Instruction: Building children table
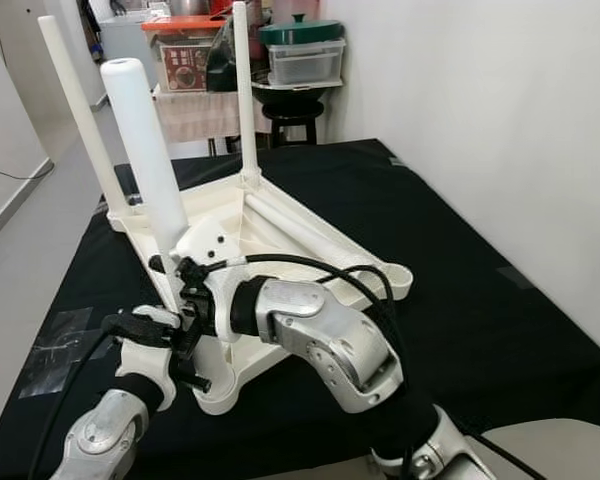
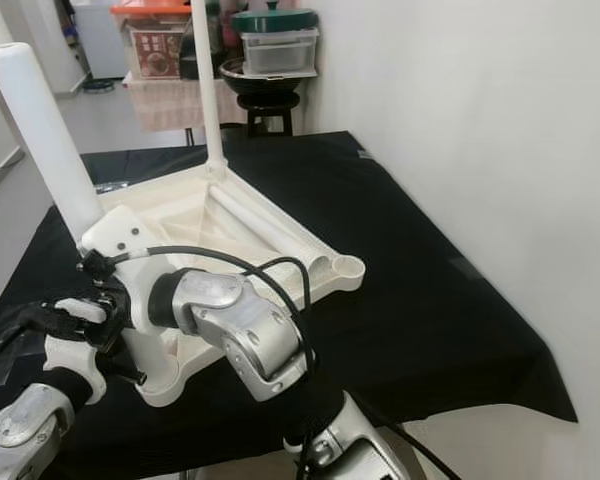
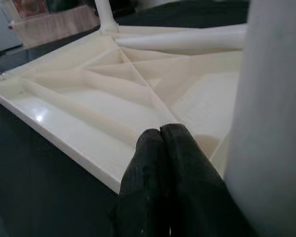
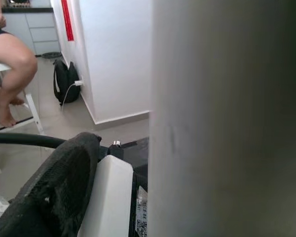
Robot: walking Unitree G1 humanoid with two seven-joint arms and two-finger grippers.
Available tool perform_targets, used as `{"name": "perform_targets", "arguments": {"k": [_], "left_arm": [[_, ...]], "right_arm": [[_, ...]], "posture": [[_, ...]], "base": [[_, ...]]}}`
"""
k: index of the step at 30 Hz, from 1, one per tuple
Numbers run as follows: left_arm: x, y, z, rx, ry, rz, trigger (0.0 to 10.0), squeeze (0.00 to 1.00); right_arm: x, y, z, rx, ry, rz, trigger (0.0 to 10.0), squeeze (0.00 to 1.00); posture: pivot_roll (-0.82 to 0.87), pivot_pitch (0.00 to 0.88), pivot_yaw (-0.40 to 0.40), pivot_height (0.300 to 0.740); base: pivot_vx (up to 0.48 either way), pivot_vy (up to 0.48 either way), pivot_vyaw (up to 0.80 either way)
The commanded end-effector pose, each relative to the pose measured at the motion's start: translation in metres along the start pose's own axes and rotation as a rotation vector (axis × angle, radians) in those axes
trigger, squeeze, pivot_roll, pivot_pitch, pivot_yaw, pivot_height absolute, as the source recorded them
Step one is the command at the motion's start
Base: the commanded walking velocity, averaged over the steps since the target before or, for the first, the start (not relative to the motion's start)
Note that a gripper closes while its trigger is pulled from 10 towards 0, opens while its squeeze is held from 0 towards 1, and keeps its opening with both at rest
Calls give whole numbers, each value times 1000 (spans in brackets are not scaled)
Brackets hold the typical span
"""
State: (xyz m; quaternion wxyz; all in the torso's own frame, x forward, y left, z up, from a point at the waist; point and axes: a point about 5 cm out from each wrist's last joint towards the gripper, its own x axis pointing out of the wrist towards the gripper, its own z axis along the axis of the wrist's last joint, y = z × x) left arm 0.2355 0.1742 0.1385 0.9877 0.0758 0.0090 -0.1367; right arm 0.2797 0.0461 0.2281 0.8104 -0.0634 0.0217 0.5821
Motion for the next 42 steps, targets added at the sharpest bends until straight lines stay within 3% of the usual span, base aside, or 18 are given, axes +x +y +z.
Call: {"name": "perform_targets", "arguments": {"k": [1,3,4,5,8,9,15,18,21,24,26,33,34,35,36,39,42], "left_arm": [[-2,-22,3,-16,-15,-112,10000,0],[-4,-23,3,-22,-9,-121,10000,0],[-8,-26,2,-30,-5,-132,10000,1000],[-8,-26,2,-30,-5,-132,10000,1000],[-36,-27,3,-18,47,-110,10000,1000],[-36,-27,3,-18,47,-110,10000,1000],[-73,-26,9,-53,114,-85,10000,1000],[-78,-28,12,-66,110,-105,10000,1000],[-78,-29,14,-66,103,-111,10000,1000],[-66,-23,16,-31,69,-73,10000,1000],[-51,-12,18,7,41,-4,10000,1000],[-33,10,14,65,38,152,10000,1000],[-28,14,11,65,40,178,10000,855],[-28,14,11,65,40,178,10000,855],[-23,16,8,62,42,185,10000,0],[-9,17,0,41,45,155,10000,0],[-3,17,-1,33,40,144,10000,0]], "right_arm": [[-2,-14,-16,10,96,-74,10000,0],[-7,-20,-20,11,111,-97,10000,0],[-12,-27,-23,14,122,-118,10000,0],[-12,-27,-23,14,122,-118,10000,0],[-28,-44,-29,36,142,-179,10000,0],[-28,-44,-29,36,142,-179,10000,0],[-36,-56,-28,62,127,-201,10000,0],[-38,-59,-26,77,111,-202,10000,0],[-39,-60,-26,80,106,-202,10000,0],[-42,-62,-24,79,101,-201,10000,0],[-47,-64,-21,71,88,-186,10000,0],[-61,-66,-10,101,13,-148,10000,0],[-63,-64,-7,96,-2,-126,10000,0],[-63,-64,-7,96,-2,-126,10000,0],[-66,-60,-4,88,-19,-100,10000,0],[-66,-48,3,68,-56,-30,10000,0],[-66,-46,5,61,-64,-13,10000,0]], "posture": [[-1,5,-13,740],[-2,6,-10,740],[-2,7,-9,740],[-2,7,-9,740],[12,16,-5,740],[12,16,-5,740],[35,22,-11,740],[39,19,-13,740],[39,19,-13,740],[26,14,-13,740],[19,9,-11,740],[-5,3,-8,740],[-14,0,-5,740],[-14,0,-5,740],[-19,0,-5,740],[-30,0,-4,740],[-32,0,-3,740]], "base": [[0,0,0],[0,0,0],[0,0,0],[0,0,0],[0,0,0],[0,0,0],[0,0,0],[0,0,0],[0,0,0],[0,0,0],[0,0,0],[0,0,0],[0,0,0],[0,0,0],[0,0,0],[0,0,0],[0,0,0]]}}
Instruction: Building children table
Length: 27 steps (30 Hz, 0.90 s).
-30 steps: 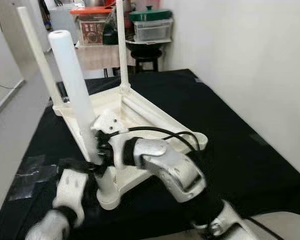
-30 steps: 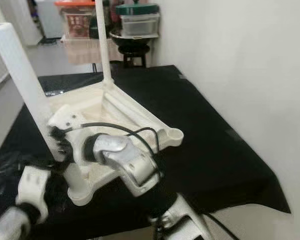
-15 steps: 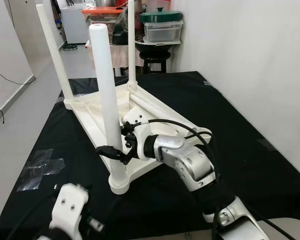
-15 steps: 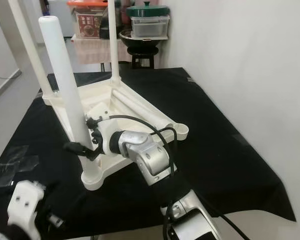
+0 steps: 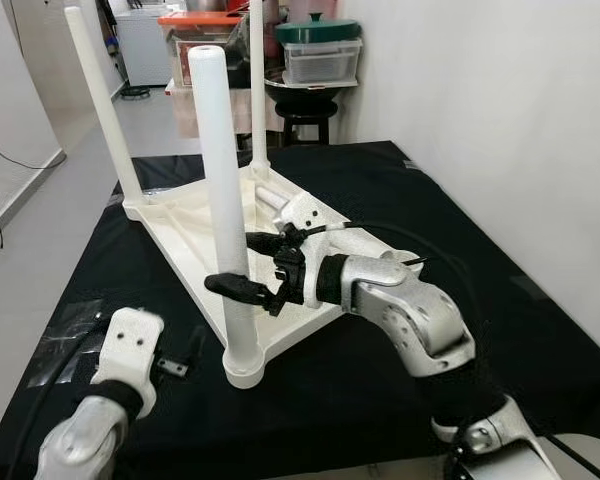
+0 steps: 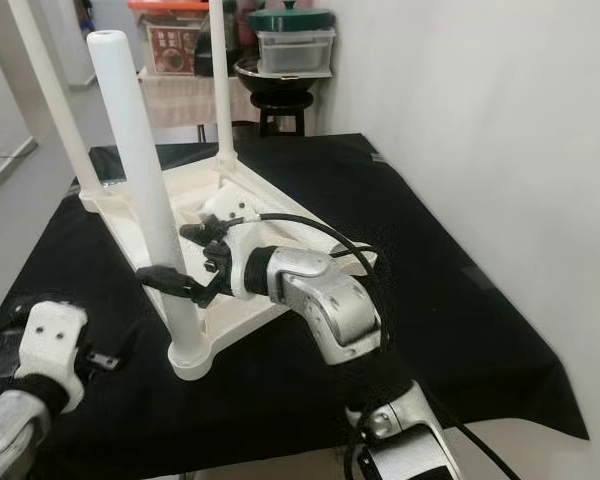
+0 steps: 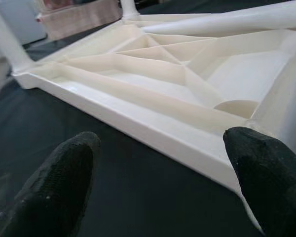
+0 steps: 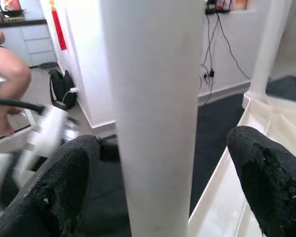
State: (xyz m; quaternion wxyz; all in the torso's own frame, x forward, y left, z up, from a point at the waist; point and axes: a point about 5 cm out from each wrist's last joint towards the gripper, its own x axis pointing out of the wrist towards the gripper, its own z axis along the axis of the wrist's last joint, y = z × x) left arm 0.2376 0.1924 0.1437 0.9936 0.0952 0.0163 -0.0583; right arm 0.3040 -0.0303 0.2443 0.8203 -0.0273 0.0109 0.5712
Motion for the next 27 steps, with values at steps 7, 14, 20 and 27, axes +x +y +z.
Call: {"name": "perform_targets", "arguments": {"k": [7,14,20,27], "left_arm": [[14,-18,0,-70,-26,-154,10000,0],[3,-35,-1,-151,-14,-291,10000,0],[0,-42,2,-165,-16,-363,10000,0],[3,-44,8,-168,-36,-406,10000,0]], "right_arm": [[2,7,3,11,-14,34,10000,0],[7,10,-1,27,2,27,10000,0],[9,8,0,33,4,19,10000,0],[9,7,-1,40,5,13,10000,0]], "posture": [[-49,0,9,740],[-38,0,4,740],[-36,0,5,740],[-37,0,9,740]], "base": [[0,0,0],[0,0,0],[0,0,0],[0,0,0]]}}
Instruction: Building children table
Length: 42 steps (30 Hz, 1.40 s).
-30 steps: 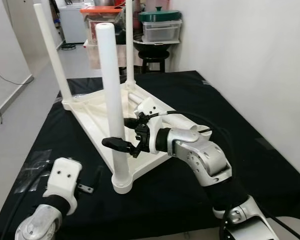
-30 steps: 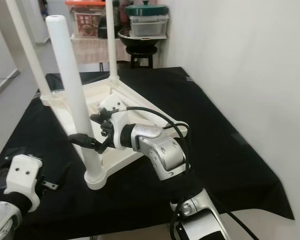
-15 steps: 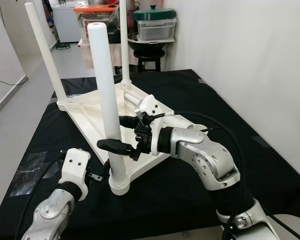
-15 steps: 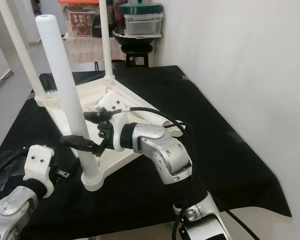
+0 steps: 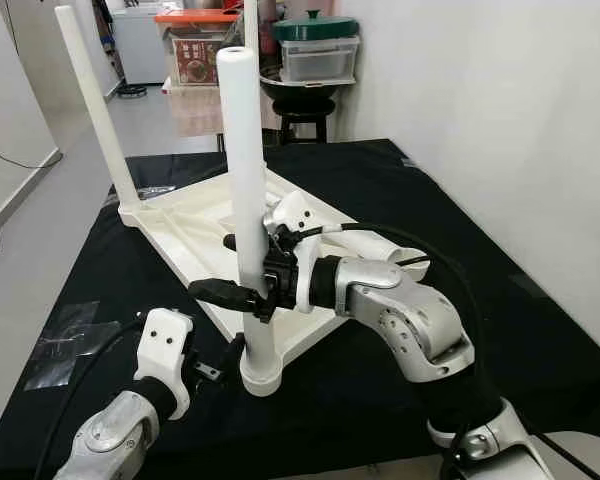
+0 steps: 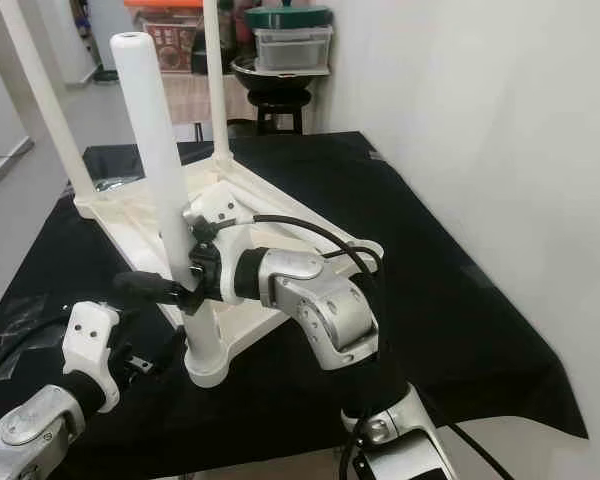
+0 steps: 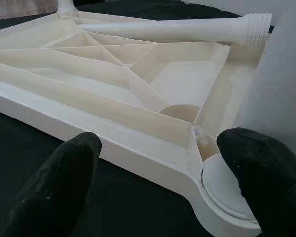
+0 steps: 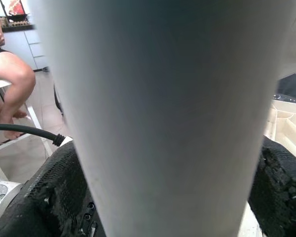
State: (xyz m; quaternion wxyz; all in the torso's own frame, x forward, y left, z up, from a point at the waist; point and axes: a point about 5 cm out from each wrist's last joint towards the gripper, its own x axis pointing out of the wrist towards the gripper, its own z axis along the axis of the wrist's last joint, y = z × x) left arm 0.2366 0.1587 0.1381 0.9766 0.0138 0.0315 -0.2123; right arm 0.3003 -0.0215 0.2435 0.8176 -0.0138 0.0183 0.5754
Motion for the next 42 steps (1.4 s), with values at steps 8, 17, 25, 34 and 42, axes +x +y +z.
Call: {"name": "perform_targets", "arguments": {"k": [8,17,25,34,42], "left_arm": [[2,-23,13,-10,-15,-220,10000,0],[-3,-28,17,-5,7,-278,10000,0],[3,-21,16,52,7,-203,10000,0],[27,4,16,123,-1,39,10000,0],[27,38,6,140,36,279,10000,0]], "right_arm": [[1,-1,-2,15,14,-17,10000,0],[1,-2,-2,16,19,-23,10000,0],[2,2,-1,12,19,4,10000,0],[-2,20,7,-4,-22,127,10000,0],[-7,33,11,-14,-51,226,10000,0]], "posture": [[-42,0,15,740],[-38,0,13,740],[-44,0,13,740],[-63,0,17,740],[-70,0,20,740]], "base": [[0,0,0],[0,0,0],[0,0,0],[0,0,0],[0,0,0]]}}
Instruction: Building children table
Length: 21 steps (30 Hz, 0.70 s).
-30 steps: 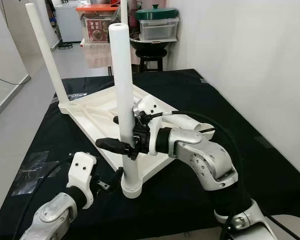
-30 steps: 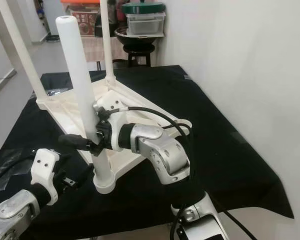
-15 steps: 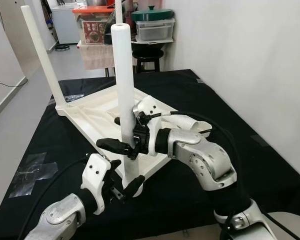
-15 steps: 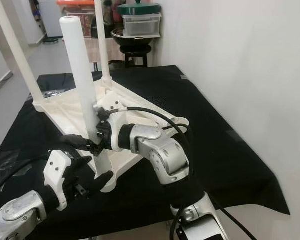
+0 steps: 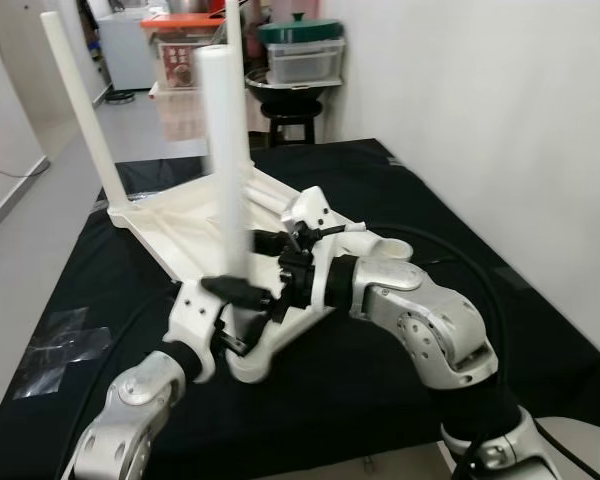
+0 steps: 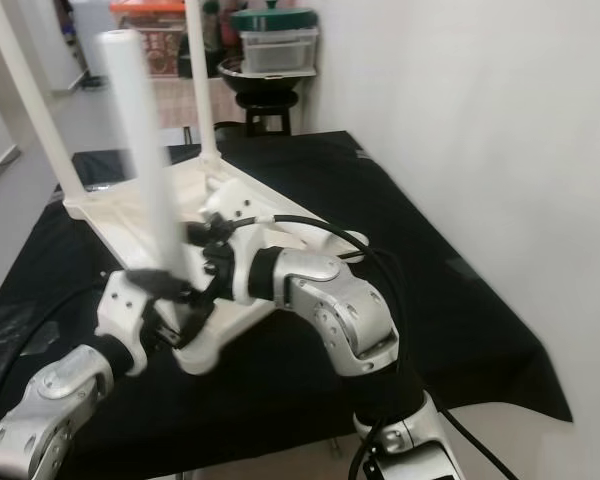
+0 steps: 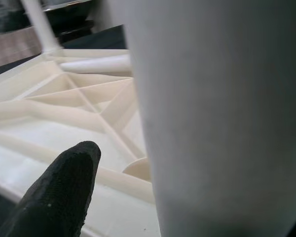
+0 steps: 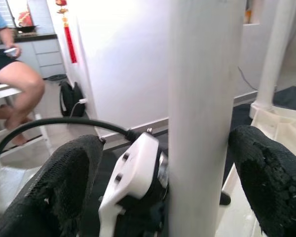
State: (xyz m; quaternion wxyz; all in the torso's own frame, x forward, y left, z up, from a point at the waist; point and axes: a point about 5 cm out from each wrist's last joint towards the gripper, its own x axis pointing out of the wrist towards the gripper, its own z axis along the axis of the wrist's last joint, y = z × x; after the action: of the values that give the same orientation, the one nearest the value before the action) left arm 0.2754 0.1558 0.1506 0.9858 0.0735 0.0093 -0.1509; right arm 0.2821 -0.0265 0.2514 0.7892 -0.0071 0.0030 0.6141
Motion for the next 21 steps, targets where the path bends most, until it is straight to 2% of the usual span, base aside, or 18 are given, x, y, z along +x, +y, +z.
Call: {"name": "perform_targets", "arguments": {"k": [1,2,6,8,11,12,13,15,17,19,20,21], "left_arm": [[-6,24,-11,23,61,146,10000,0],[-6,24,-11,23,61,146,10000,0],[-33,50,-27,27,121,335,10000,0],[-36,52,-29,27,125,351,10000,0],[-59,70,-39,29,176,468,10000,0],[-59,70,-39,29,176,468,10000,0],[-67,75,-41,28,192,504,10000,0],[-91,90,-50,43,245,606,10000,0],[-91,90,-50,43,245,606,10000,0],[-107,103,-56,71,278,673,10000,0],[-107,103,-56,71,278,673,10000,0],[-114,115,-56,102,286,708,10000,0]], "right_arm": [[6,18,3,-4,-18,130,10000,0],[6,18,3,-4,-18,130,10000,0],[-6,10,-2,-20,19,137,10000,0],[-7,9,-2,-21,23,133,10000,0],[-10,-1,-6,-36,60,93,10000,0],[-10,-1,-6,-36,60,93,10000,0],[-11,-3,-7,-40,70,83,10000,0],[-12,-6,-10,-45,89,73,10000,0],[-12,-6,-10,-45,89,73,10000,0],[-12,-6,-12,-45,99,77,10000,0],[-12,-6,-12,-45,99,77,10000,0],[-12,-4,-15,-42,105,86,10000,0]], "posture": [[-70,0,20,740],[-70,0,20,740],[-35,0,12,740],[-35,0,12,740],[-8,0,5,740],[-8,0,5,740],[-8,0,5,740],[7,0,1,740],[7,0,1,740],[14,0,-4,740],[14,0,-4,740],[16,0,-9,740]], "base": [[0,0,0],[0,0,0],[0,0,0],[0,0,0],[0,0,0],[0,0,0],[0,0,0],[0,0,0],[0,0,0],[0,0,0],[0,0,0],[0,0,0]]}}
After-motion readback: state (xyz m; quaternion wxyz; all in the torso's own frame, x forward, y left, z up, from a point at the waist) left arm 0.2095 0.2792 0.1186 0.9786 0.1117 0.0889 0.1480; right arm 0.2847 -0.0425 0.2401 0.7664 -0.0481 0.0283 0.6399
